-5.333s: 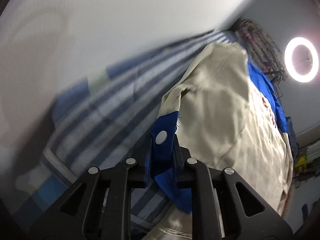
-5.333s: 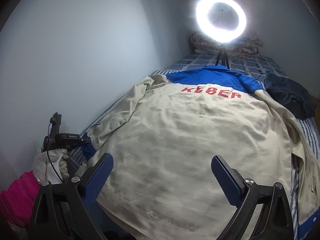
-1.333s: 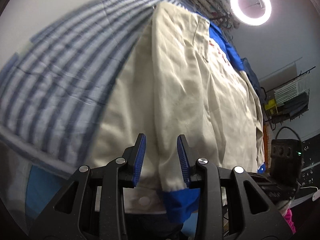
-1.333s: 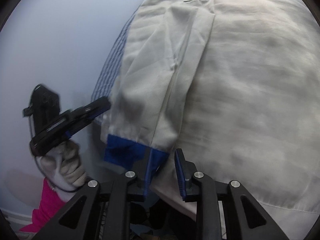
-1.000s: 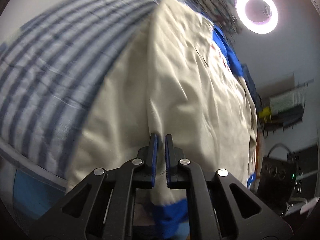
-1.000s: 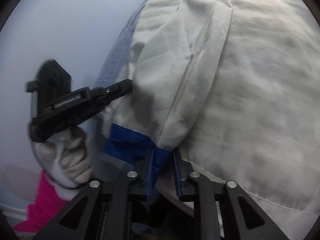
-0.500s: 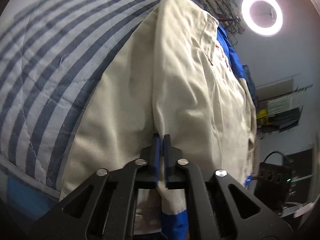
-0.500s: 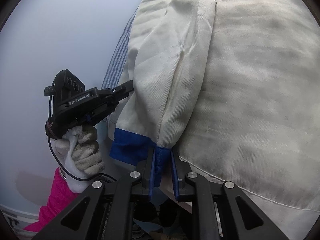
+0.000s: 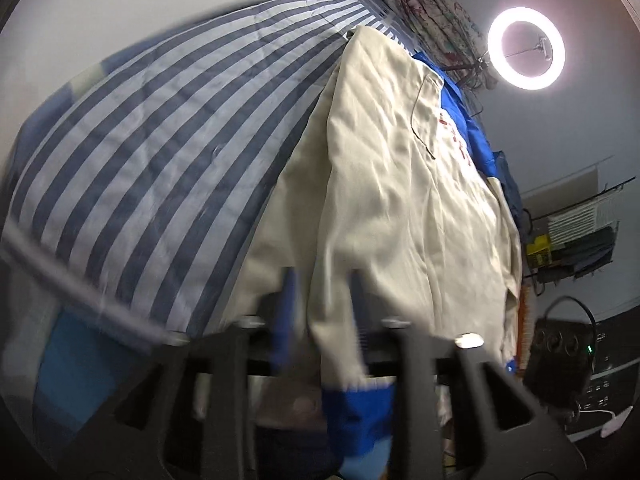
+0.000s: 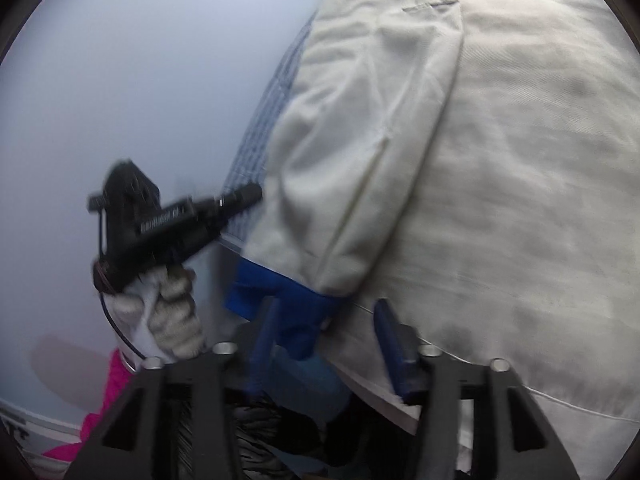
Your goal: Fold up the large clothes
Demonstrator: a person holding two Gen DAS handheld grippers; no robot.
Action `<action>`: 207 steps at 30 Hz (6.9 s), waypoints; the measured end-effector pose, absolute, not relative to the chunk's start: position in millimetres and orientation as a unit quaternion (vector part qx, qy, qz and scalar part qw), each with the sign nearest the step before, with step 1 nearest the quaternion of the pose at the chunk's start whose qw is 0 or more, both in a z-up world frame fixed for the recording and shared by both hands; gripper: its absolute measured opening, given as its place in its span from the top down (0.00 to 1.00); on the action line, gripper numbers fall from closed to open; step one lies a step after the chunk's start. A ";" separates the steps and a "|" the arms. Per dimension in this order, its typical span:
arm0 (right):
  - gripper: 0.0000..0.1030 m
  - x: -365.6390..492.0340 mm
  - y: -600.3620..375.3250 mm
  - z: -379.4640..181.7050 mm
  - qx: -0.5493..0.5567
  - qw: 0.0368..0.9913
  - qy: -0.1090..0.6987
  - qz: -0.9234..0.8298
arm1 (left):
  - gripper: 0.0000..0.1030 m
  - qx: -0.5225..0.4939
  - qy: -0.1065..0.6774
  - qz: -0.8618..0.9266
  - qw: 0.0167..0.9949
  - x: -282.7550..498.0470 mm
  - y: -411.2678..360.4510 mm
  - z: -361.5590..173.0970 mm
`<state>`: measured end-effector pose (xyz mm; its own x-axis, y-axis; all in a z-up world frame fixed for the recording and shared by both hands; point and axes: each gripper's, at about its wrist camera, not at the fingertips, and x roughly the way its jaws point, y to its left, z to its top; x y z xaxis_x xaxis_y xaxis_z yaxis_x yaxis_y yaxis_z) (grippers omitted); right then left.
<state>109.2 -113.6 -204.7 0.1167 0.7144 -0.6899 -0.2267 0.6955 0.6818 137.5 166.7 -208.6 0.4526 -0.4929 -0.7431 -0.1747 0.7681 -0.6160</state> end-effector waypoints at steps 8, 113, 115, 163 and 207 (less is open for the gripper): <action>0.87 115.9 -84.2 -230.2 0.204 0.684 0.617 0.332 | 0.96 -0.274 0.547 -0.139 0.779 121.0 127.9 -218.2; 0.83 472.9 -64.4 -160.7 0.089 0.873 0.436 0.200 | 0.85 -0.338 0.504 -0.083 0.790 95.7 177.5 -210.2; 0.83 498.5 -65.4 -175.2 0.085 0.877 0.439 0.176 | 0.85 -0.335 0.506 -0.084 0.790 95.9 176.2 -211.4; 0.96 396.6 -22.9 -166.5 0.068 0.805 0.544 0.226 | 0.86 -0.171 0.444 -0.203 0.856 93.7 35.8 -133.9; 0.69 203.0 -194.1 -218.7 0.038 0.831 0.514 0.209 | 0.81 -0.087 0.526 -0.269 0.802 84.3 20.4 -182.0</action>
